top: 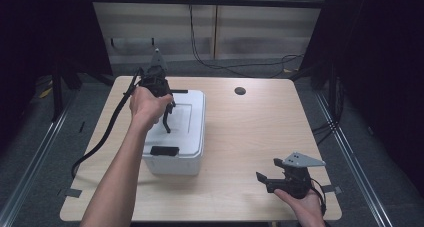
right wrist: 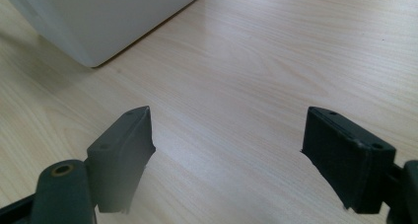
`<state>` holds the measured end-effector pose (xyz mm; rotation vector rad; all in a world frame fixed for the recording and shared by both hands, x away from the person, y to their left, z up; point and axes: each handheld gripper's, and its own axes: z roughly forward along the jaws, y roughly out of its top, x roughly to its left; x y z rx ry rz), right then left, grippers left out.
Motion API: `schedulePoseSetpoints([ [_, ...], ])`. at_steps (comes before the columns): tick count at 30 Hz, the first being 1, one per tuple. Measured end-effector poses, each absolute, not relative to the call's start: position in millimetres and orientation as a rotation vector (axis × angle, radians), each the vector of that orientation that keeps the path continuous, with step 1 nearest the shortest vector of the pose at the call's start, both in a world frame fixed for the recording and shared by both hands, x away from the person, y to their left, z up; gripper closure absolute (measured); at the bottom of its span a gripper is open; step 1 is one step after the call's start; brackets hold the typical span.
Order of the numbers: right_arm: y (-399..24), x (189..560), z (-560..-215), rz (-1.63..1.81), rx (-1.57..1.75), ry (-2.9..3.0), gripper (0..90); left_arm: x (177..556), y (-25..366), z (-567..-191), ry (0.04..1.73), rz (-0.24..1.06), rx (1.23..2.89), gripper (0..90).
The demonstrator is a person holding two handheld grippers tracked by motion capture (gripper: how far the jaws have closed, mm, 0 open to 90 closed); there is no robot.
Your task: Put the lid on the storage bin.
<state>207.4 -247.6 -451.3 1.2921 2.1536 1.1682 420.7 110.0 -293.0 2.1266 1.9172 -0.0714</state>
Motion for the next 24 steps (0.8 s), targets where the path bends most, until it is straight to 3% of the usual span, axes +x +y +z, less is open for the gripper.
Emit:
schedulePoseSetpoints([
  [11, -248, 208, -452, 1.166, 1.298, 2.155, 18.8, 425, 104, -304, 1.915, -0.089, 2.150, 84.6],
  [24, -247, 207, -452, 1.162, 1.296, 2.161, 18.8, 424, 107, -308, 1.972, -0.088, 2.044, 84.4],
])
